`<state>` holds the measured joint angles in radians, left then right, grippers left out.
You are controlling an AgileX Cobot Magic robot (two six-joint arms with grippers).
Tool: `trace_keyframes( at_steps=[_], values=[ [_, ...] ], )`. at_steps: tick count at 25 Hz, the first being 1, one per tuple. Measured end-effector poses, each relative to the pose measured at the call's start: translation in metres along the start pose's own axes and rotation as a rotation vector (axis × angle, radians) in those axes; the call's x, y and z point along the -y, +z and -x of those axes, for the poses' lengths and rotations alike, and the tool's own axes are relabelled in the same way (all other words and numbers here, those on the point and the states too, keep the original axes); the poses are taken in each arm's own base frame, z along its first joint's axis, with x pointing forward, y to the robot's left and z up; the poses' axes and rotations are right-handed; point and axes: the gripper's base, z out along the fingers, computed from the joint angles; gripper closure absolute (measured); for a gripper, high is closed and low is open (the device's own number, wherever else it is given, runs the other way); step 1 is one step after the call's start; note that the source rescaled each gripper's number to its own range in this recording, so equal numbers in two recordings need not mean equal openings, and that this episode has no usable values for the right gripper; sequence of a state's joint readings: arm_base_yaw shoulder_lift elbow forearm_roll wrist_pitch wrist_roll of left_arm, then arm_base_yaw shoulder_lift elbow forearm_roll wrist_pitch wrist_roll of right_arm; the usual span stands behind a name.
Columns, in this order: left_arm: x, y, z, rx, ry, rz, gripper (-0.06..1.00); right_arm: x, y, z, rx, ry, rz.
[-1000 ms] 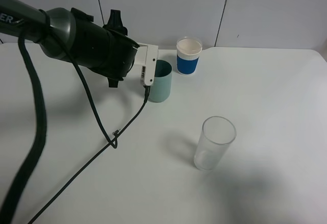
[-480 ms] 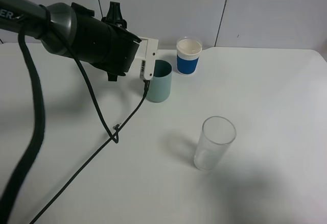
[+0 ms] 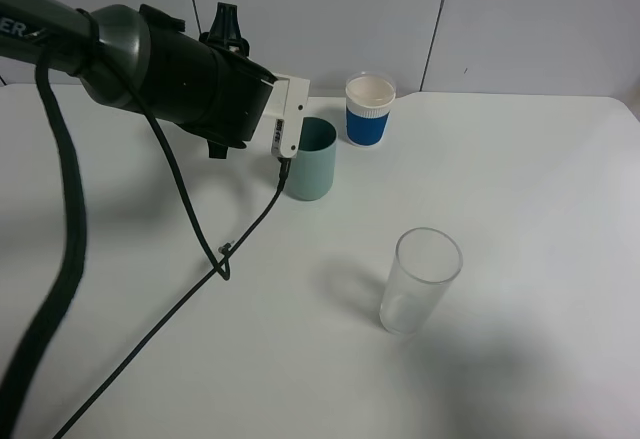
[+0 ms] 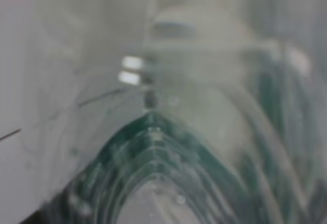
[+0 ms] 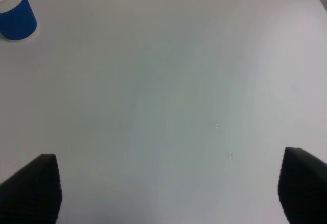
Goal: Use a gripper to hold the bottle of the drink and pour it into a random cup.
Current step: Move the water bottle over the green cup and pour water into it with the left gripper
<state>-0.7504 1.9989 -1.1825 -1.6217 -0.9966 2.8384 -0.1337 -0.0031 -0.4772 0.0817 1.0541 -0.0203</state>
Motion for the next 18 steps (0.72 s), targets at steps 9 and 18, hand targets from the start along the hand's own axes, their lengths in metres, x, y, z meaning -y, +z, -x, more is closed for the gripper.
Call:
trace_keyframes(
  at_steps=[9, 18],
  values=[
    [-0.0003, 0.0, -0.0007, -0.008, 0.035, 0.003, 0.94, 0.0, 0.0, 0.0, 0.0, 0.0, 0.0],
    [-0.0004, 0.0, -0.001, -0.011, 0.053, 0.003, 0.94, 0.0, 0.0, 0.0, 0.0, 0.0, 0.0]
  ],
)
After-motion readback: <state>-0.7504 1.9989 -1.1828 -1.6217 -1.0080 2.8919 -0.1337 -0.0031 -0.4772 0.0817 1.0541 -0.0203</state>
